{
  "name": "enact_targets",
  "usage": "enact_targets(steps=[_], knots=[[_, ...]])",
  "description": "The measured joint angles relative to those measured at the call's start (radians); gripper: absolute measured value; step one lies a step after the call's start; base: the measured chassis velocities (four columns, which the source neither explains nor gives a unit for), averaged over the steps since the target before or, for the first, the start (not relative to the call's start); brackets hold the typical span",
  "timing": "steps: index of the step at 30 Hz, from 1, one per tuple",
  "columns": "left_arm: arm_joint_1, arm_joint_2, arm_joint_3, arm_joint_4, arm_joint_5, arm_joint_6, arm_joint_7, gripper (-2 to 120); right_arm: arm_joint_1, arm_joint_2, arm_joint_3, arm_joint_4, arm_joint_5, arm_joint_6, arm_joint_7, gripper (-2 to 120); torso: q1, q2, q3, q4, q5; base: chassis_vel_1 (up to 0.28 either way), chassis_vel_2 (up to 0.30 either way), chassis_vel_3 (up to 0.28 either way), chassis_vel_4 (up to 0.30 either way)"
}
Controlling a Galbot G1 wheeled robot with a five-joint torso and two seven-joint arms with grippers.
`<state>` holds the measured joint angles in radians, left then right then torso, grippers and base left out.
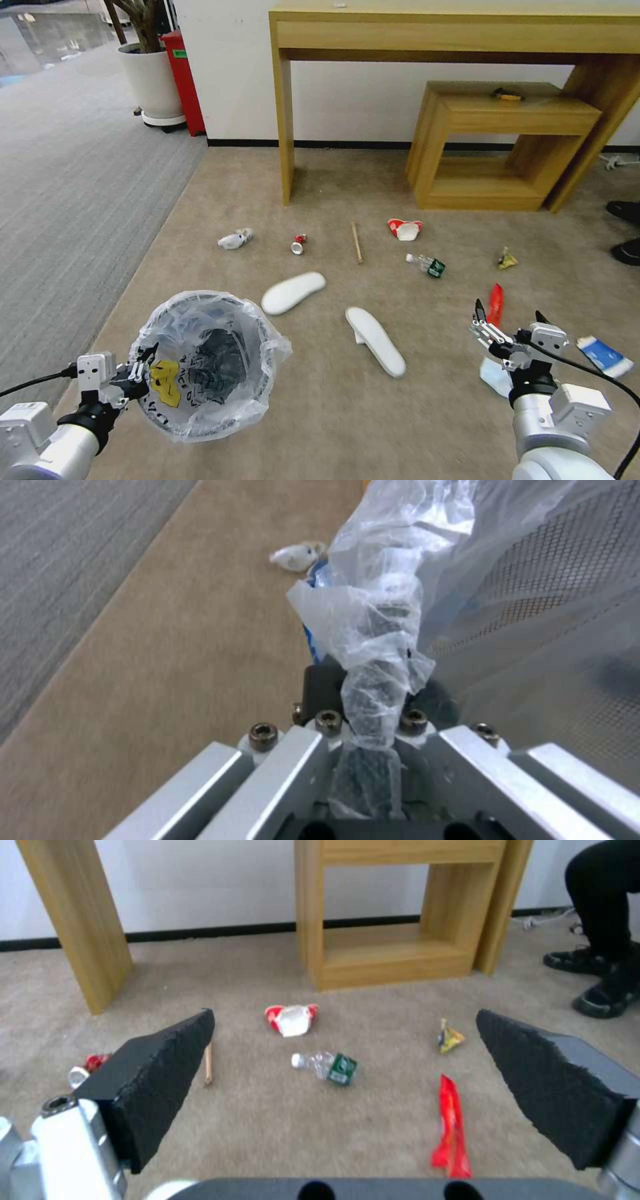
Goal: Pick up the trash bin and place the garbage on the floor into it.
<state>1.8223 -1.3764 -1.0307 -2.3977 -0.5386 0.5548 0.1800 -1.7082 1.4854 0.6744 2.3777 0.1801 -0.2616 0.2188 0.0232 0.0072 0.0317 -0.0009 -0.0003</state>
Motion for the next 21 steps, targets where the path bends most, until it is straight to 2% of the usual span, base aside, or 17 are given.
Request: enact_targets(steps=[5, 8, 13, 15, 17, 20, 21], knots=[[-0.015, 0.004, -0.010, 0.030, -0.006, 0.001, -0.018, 0, 0.007, -0.003, -0.001, -0.015, -0.003, -0.020, -0.011, 100, 0.000, 0.000, 0.000, 0.0005, 0.0002, -0.192, 0.249, 0.193, -0.213], [-0.029, 0.009, -0.022, 0.051, -0.015, 0.002, -0.022, 0, 0.021, -0.009, 0.001, -0.033, 0.000, -0.029, -0.016, 100, 0.000, 0.000, 0.000, 0.0000, 0.0001, -0.111, 0.147, 0.116, -0.108], [-0.093, 0.032, -0.045, 0.140, -0.074, 0.025, -0.052, 0, 0.094, -0.054, -0.005, -0.133, 0.051, -0.084, -0.064, 100, 0.000, 0.000, 0.000, 0.0003, -0.0003, 0.011, -0.014, 0.001, 0.010], [-0.106, 0.042, -0.047, 0.153, -0.097, 0.038, -0.060, 0, 0.109, -0.062, -0.011, -0.157, 0.062, -0.096, -0.068, 100, 0.000, 0.000, 0.000, 0.0009, -0.0002, 0.043, -0.050, -0.046, 0.038], [-0.143, 0.079, -0.053, 0.184, -0.145, 0.063, -0.074, 0, 0.138, -0.080, -0.033, -0.236, 0.076, -0.123, -0.085, 100, 0.000, 0.000, 0.000, 0.0001, 0.0000, 0.000, 0.000, 0.000, 0.000], [-0.166, 0.111, -0.062, 0.206, -0.166, 0.078, -0.074, 0, 0.156, -0.094, -0.055, -0.289, 0.081, -0.135, -0.085, 100, 0.000, 0.000, 0.000, 0.0000, 0.0000, 0.000, 0.000, 0.000, 0.000], [-0.189, 0.150, -0.067, 0.233, -0.190, 0.094, -0.073, 0, 0.170, -0.109, -0.081, -0.344, 0.081, -0.142, -0.084, 100, 0.000, 0.000, 0.000, 0.0002, 0.0001, 0.000, 0.000, 0.000, 0.000]])
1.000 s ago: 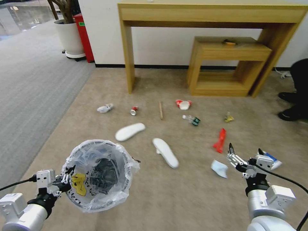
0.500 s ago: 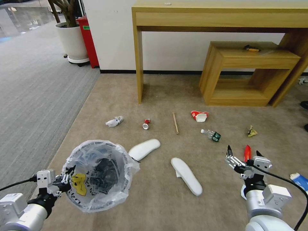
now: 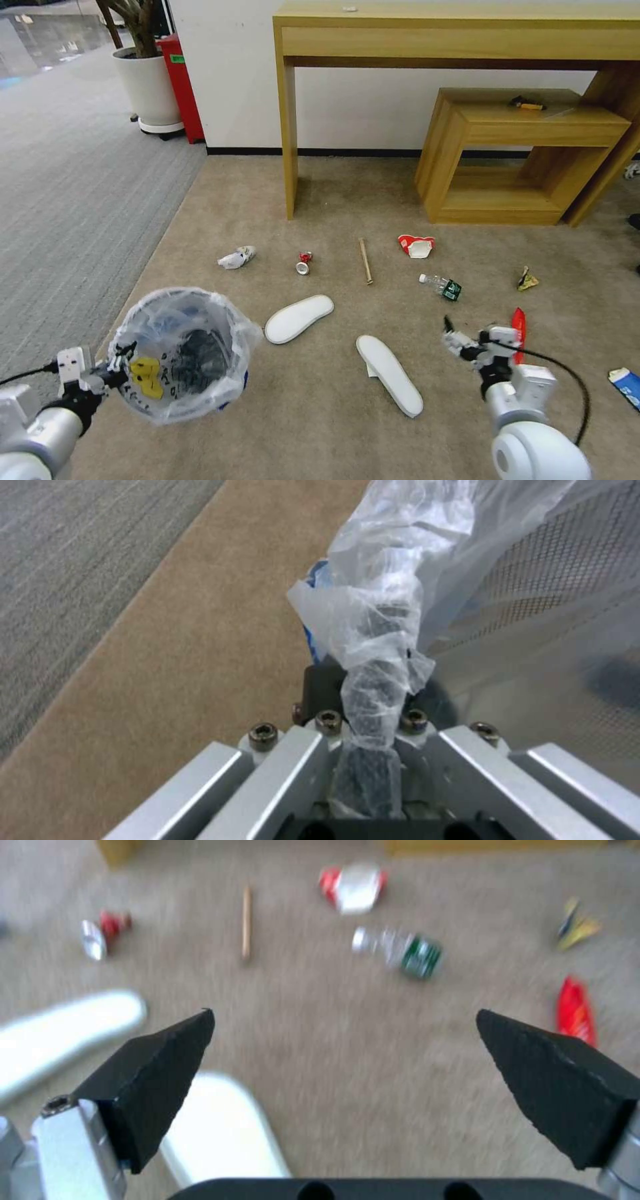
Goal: Pick up the trash bin and place the garbage on the floor into it.
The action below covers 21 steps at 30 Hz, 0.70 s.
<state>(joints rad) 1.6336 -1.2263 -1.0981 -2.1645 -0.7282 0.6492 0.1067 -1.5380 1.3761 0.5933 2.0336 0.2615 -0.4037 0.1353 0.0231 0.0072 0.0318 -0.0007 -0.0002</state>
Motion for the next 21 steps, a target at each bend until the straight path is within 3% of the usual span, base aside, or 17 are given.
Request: enact_targets(steps=[3, 9, 10, 12, 18, 21], knots=[[-0.024, 0.040, -0.009, 0.031, -0.023, 0.018, 0.004, 0, 0.024, -0.023, -0.038, -0.071, 0.010, -0.017, 0.008, 100, 0.000, 0.000, 0.000, -0.0009, -0.0003, 0.000, 0.000, 0.000, 0.000], [-0.049, 0.089, -0.030, 0.091, -0.036, 0.038, 0.014, 0, 0.149, -0.098, -0.218, -0.256, 0.112, -0.071, 0.053, 100, 0.000, 0.000, 0.000, 0.0003, 0.0001, 0.000, 0.000, 0.000, 0.000], [-0.049, 0.089, -0.030, 0.091, -0.036, 0.038, 0.014, 0, 0.149, -0.098, -0.218, -0.256, 0.112, -0.071, 0.053, 100, 0.000, 0.000, 0.000, 0.0003, 0.0001, 0.000, 0.000, 0.000, 0.000], [-0.059, 0.093, -0.031, 0.096, -0.035, 0.050, 0.015, 0, 0.227, -0.131, -0.327, -0.368, 0.123, -0.077, 0.070, 100, 0.000, 0.000, 0.000, -0.0005, -0.0002, 0.000, 0.000, 0.000, 0.000], [-0.079, 0.073, -0.016, 0.092, -0.025, 0.065, 0.011, 0, 0.416, -0.162, -0.529, -0.559, 0.188, -0.136, 0.172, 100, 0.000, 0.000, 0.000, 0.0002, 0.0002, 0.000, 0.000, 0.000, 0.000], [-0.084, 0.064, -0.013, 0.087, -0.023, 0.067, 0.011, 0, 0.460, -0.156, -0.566, -0.591, 0.200, -0.156, 0.199, 100, 0.000, 0.000, 0.000, -0.0001, -0.0005, 0.000, 0.000, 0.000, 0.000]])
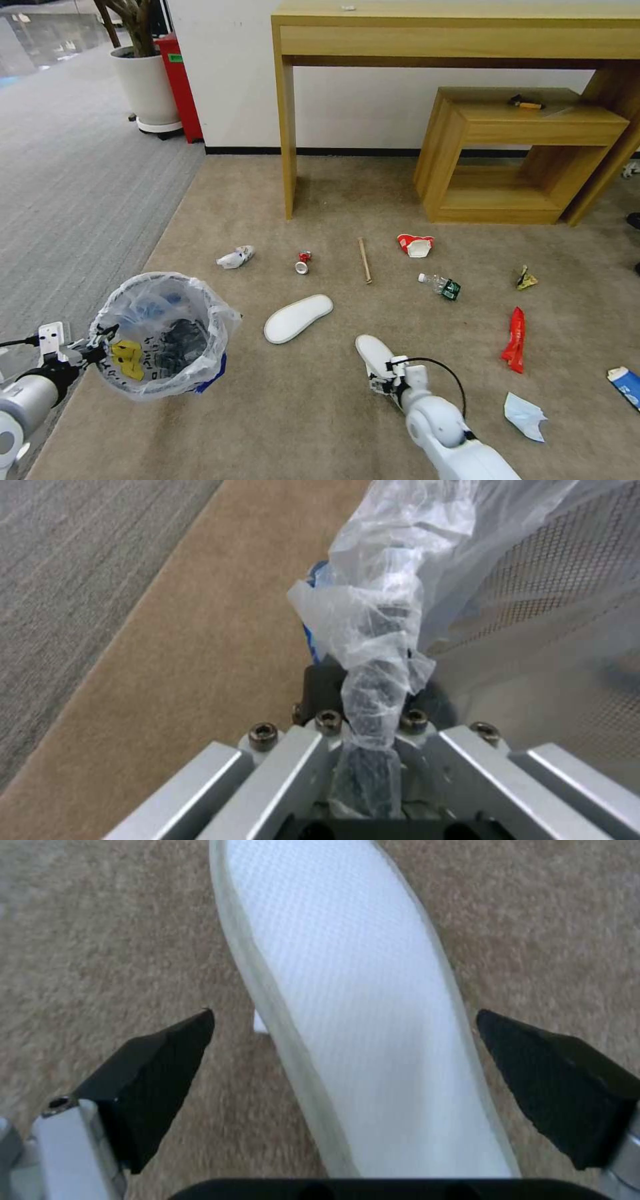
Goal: Pick up the trash bin and place the garbage on the floor into it.
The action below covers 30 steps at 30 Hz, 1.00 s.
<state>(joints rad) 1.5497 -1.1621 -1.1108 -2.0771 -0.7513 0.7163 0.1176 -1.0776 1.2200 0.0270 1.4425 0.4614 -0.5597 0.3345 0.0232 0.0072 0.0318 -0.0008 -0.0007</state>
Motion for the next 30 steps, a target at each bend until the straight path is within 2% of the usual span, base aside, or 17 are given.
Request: enact_targets(steps=[8, 18, 20, 21, 24, 25, 27, 28, 30], knots=[[0.018, -0.002, -0.006, -0.025, -0.003, 0.001, 0.002, 0, 0.056, 0.033, -0.064, -0.049, 0.042, -0.061, 0.097, 100, 0.000, 0.000, 0.000, 0.0000, 0.0006, 0.000, 0.000, 0.000, 0.000], [0.040, -0.004, -0.012, -0.054, -0.008, -0.003, 0.004, 0, 0.067, 0.043, -0.054, -0.071, 0.050, -0.092, 0.153, 99, 0.000, 0.000, 0.000, 0.0000, 0.0004, 0.000, 0.000, 0.000, 0.000], [0.045, -0.006, -0.012, -0.064, -0.007, -0.003, 0.004, 0, 0.067, 0.041, -0.044, -0.077, 0.049, -0.092, 0.155, 92, 0.000, 0.000, 0.000, 0.0000, 0.0005, 0.000, 0.000, 0.000, 0.000], [0.045, -0.006, -0.012, -0.064, -0.007, -0.003, 0.004, 0, 0.067, 0.041, -0.044, -0.077, 0.049, -0.092, 0.155, 92, 0.000, 0.000, 0.000, 0.0000, 0.0005, 0.000, 0.000, 0.000, 0.000], [0.052, -0.009, -0.011, -0.074, -0.007, -0.004, 0.004, 0, 0.066, 0.040, -0.033, -0.082, 0.050, -0.092, 0.155, 78, 0.000, 0.000, 0.000, 0.0001, 0.0005, 0.000, 0.000, 0.000, 0.000], [0.052, -0.009, -0.011, -0.074, -0.007, -0.004, 0.004, 0, 0.066, 0.040, -0.033, -0.082, 0.050, -0.092, 0.155, 78, 0.000, 0.000, 0.000, 0.0001, 0.0005, 0.000, 0.000, 0.000, 0.000], [0.056, -0.014, -0.007, -0.082, -0.005, -0.005, 0.005, 0, 0.063, 0.041, -0.024, -0.084, 0.051, -0.088, 0.155, 67, 0.000, 0.000, 0.000, 0.0001, 0.0005, 0.000, 0.000, 0.000, 0.000], [0.056, -0.014, -0.007, -0.082, -0.005, -0.005, 0.005, 0, 0.063, 0.041, -0.024, -0.084, 0.051, -0.088, 0.155, 67, 0.000, 0.000, 0.000, 0.0001, 0.0005, 0.000, 0.000, 0.000, 0.000], [0.060, -0.018, -0.005, -0.091, -0.004, -0.005, 0.005, 0, 0.057, 0.039, -0.017, -0.082, 0.051, -0.083, 0.155, 57, 0.000, 0.000, 0.000, 0.0001, 0.0006, 0.000, 0.000, 0.000, 0.000]])
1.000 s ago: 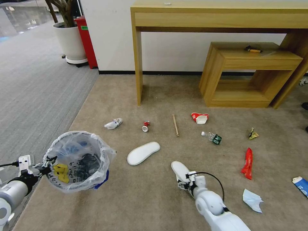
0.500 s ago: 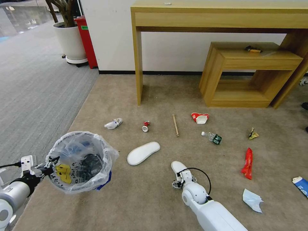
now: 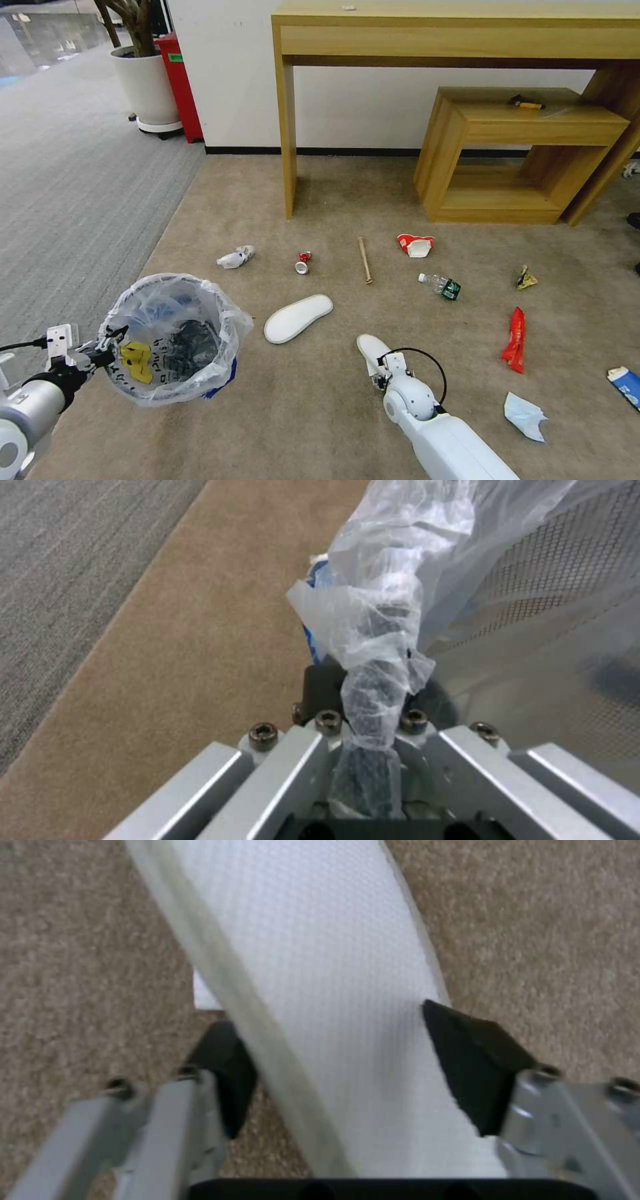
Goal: Pick up the trash bin and place the garbage on the floor into it.
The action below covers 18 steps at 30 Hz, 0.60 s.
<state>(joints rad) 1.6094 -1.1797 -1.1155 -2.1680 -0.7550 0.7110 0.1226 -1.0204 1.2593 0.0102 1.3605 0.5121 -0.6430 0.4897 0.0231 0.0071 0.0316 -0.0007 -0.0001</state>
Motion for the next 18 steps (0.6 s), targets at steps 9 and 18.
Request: enact_targets(steps=[9, 18], knots=[[0.016, -0.004, -0.001, -0.031, 0.003, -0.001, 0.000, 0, -0.037, -0.014, 0.033, 0.033, -0.006, 0.018, 0.000, 24, 0.000, 0.000, 0.000, 0.0000, 0.0000, 0.000, 0.000, 0.000, 0.000], [0.021, -0.001, 0.006, -0.052, 0.006, 0.001, -0.006, 0, -0.068, -0.023, 0.090, 0.069, -0.041, 0.057, -0.024, 2, 0.000, 0.000, 0.000, 0.0000, 0.0000, 0.000, 0.000, 0.000, 0.000]])
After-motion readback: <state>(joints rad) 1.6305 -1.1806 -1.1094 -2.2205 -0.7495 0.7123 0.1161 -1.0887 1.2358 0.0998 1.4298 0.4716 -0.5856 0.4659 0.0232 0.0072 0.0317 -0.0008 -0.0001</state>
